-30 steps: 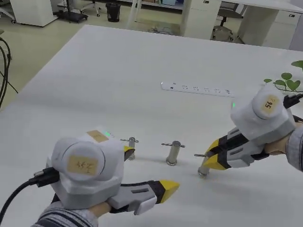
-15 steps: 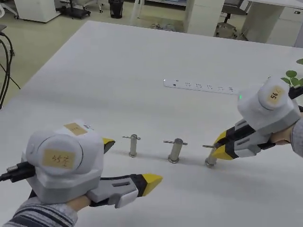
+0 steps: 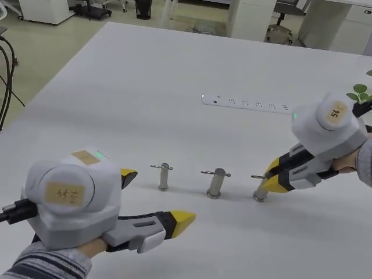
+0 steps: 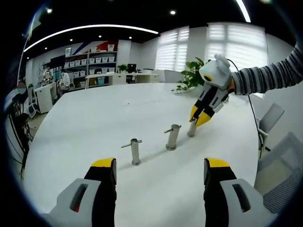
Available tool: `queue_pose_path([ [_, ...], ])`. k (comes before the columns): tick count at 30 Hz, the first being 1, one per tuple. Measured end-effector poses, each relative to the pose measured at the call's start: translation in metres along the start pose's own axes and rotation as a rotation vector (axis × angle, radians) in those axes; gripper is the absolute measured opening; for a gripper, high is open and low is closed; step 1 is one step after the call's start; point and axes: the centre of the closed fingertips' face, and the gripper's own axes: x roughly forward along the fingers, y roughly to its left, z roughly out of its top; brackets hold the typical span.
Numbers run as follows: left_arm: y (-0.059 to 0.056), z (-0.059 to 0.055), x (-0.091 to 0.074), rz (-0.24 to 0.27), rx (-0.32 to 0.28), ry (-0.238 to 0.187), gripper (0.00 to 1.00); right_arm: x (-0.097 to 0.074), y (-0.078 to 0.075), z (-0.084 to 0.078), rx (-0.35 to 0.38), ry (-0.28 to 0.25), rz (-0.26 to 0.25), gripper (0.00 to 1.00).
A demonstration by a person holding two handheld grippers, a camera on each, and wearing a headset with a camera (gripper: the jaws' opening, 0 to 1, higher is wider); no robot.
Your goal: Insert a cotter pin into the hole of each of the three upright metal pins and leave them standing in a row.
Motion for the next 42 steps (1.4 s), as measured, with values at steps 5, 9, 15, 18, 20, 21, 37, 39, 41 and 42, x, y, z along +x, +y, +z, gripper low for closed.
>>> queue_pose_path([
  [5,0.002,-0.001,0.0,0.004,-0.012,0.0,0.74,0.0,0.0,-0.001,-0.022,-0.005,0.007,0.09],
  [9,0.005,-0.002,0.001,0.011,-0.017,-0.001,0.74,0.001,-0.002,-0.002,-0.027,-0.019,0.002,0.09],
  [15,0.006,-0.005,0.002,0.021,-0.011,0.01,0.73,0.001,-0.003,-0.002,-0.026,-0.024,-0.004,0.1],
  [18,0.007,-0.006,0.003,0.022,-0.015,0.01,0.73,-0.001,-0.005,-0.003,-0.033,-0.036,-0.036,0.14],
  [20,0.008,-0.007,0.003,0.027,-0.018,0.014,0.73,-0.004,-0.007,-0.002,-0.016,-0.052,-0.069,0.19],
  [21,0.008,-0.007,0.003,0.031,-0.017,0.013,0.73,-0.006,-0.007,-0.001,-0.009,-0.064,-0.074,0.21],
  [37,0.012,-0.003,0.003,0.045,-0.022,-0.009,0.75,-0.039,0.014,0.017,0.349,-0.37,-0.269,0.45],
  [39,0.013,-0.002,0.003,0.049,-0.022,-0.011,0.77,-0.04,0.019,0.016,0.362,-0.375,-0.281,0.48],
  [41,0.013,-0.002,0.003,0.05,-0.021,-0.013,0.78,-0.042,0.021,0.015,0.392,-0.398,-0.309,0.51],
  [42,0.013,-0.001,0.003,0.051,-0.023,-0.016,0.79,-0.043,0.024,0.016,0.418,-0.415,-0.317,0.52],
])
